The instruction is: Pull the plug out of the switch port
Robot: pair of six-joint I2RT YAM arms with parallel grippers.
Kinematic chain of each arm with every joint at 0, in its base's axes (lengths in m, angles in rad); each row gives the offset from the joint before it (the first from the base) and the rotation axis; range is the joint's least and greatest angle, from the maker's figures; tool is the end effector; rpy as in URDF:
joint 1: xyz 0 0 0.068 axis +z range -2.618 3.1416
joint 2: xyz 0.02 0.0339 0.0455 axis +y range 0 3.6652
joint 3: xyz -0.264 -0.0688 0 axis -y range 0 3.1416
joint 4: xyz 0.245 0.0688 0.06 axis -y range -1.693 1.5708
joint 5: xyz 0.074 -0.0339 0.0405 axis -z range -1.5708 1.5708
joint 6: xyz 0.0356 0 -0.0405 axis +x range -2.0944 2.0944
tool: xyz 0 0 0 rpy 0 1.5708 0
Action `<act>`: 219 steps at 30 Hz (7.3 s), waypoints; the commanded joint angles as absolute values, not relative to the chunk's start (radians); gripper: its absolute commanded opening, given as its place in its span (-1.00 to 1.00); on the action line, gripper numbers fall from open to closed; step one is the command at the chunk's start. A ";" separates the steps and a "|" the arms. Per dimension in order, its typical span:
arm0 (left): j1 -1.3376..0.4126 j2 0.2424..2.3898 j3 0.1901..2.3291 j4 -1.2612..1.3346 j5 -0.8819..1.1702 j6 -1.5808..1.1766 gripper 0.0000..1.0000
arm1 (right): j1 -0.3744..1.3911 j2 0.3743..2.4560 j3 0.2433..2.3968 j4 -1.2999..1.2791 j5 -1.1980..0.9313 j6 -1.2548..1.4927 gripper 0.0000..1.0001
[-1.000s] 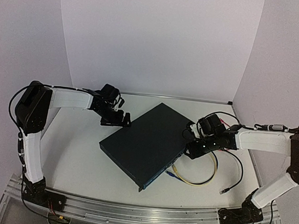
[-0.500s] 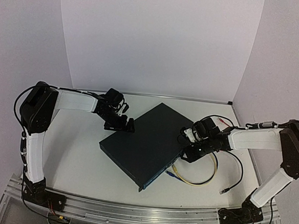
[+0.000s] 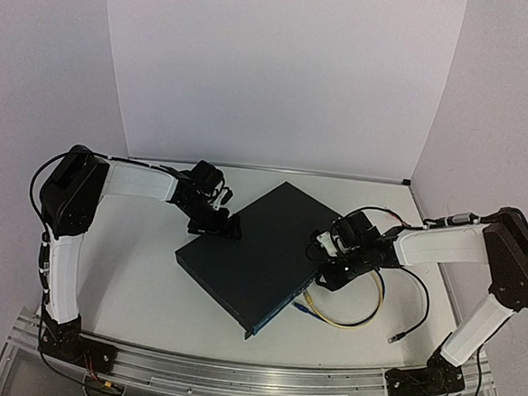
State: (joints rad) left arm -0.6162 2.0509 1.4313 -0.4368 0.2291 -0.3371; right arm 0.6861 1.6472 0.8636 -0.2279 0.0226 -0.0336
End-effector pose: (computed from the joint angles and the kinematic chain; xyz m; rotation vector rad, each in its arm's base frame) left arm 0.3460 -0.2549 0.1596 0.4606 2.6862 -0.6072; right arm 0.2436 0.1984 0.1534 -0.9065 2.4334 0.2112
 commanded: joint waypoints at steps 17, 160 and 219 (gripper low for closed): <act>-0.630 2.086 1.480 -0.451 0.225 -0.311 0.98 | 0.713 1.670 0.904 -0.163 0.083 -0.066 -0.43; -0.627 2.252 1.535 -0.519 0.105 -0.298 0.94 | 0.752 1.656 0.820 -0.012 0.154 -0.041 -0.60; -0.598 2.289 1.517 -0.527 0.060 -0.308 0.95 | 0.749 1.259 0.559 -0.234 0.242 0.171 -1.00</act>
State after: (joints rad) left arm -0.6197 2.1914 1.5887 -0.3707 0.2168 -0.3382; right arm 0.7513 1.2631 0.5667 -0.1570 0.2142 0.0660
